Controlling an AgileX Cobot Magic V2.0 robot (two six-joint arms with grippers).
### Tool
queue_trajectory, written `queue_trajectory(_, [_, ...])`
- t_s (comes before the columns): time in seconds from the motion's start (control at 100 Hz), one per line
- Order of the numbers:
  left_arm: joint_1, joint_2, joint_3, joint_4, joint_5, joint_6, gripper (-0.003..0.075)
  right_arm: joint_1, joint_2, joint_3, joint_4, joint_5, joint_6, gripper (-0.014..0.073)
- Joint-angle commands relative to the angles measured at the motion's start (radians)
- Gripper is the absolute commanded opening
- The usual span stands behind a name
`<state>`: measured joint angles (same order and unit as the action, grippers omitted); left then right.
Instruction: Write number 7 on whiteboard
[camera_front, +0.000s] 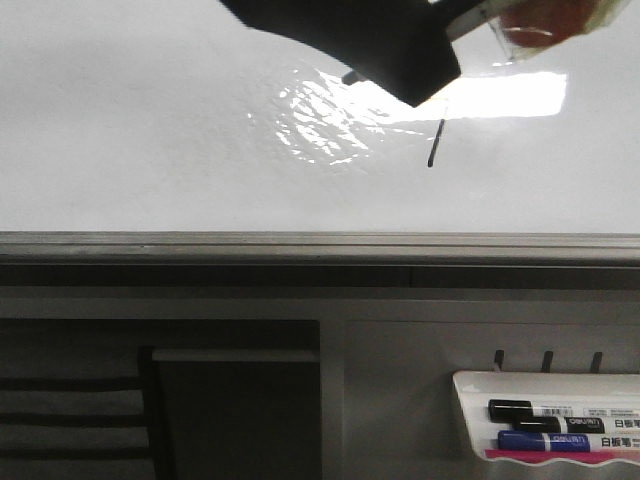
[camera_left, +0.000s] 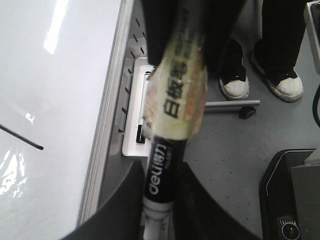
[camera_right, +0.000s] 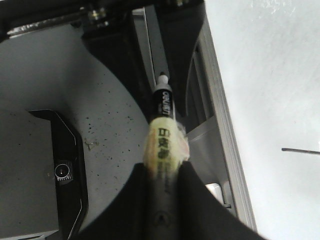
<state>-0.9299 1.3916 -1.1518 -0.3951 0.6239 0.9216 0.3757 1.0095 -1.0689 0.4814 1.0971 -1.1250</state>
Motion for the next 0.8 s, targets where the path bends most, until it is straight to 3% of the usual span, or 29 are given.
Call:
queue_trajectory(0.0, [-0.005, -0.028, -0.034, -0.028, -0.066, -0.013, -0.0020, 0.001, -0.011, -0.032, 0.061, -0.013, -0.011, -0.0061])
queue_trajectory(0.07, [-0.005, -0.028, -0.034, -0.028, -0.064, -0.013, -0.0020, 0.001, -0.011, -0.032, 0.061, -0.013, -0.011, -0.0015])
queue_trajectory(0.23, [0.000, -0.028, -0.034, -0.020, -0.040, -0.013, -0.0020, -0.001, -0.013, -0.032, 0.061, -0.021, -0.007, 0.0302])
queue_trajectory(0.3, [0.000, -0.032, -0.034, 0.038, -0.002, -0.025, -0.0020, -0.008, -0.019, -0.036, 0.054, -0.021, -0.005, 0.0396])
queue_trajectory(0.42, [0.000, -0.059, -0.034, 0.262, 0.105, -0.233, -0.0020, -0.037, -0.049, -0.044, -0.027, -0.020, 0.093, 0.0416])
queue_trajectory(0.54, [0.002, -0.094, -0.034, 0.622, 0.274, -0.612, -0.0020, -0.076, -0.089, -0.044, -0.149, -0.018, 0.261, 0.0416])
queue_trajectory(0.63, [0.030, -0.119, -0.020, 0.783, 0.371, -0.863, -0.0020, -0.110, -0.113, -0.042, -0.201, -0.013, 0.338, 0.0416])
queue_trajectory(0.79, [0.189, -0.182, 0.083, 0.825, 0.236, -1.050, -0.0020, -0.123, -0.124, -0.040, -0.201, -0.007, 0.340, 0.0416])
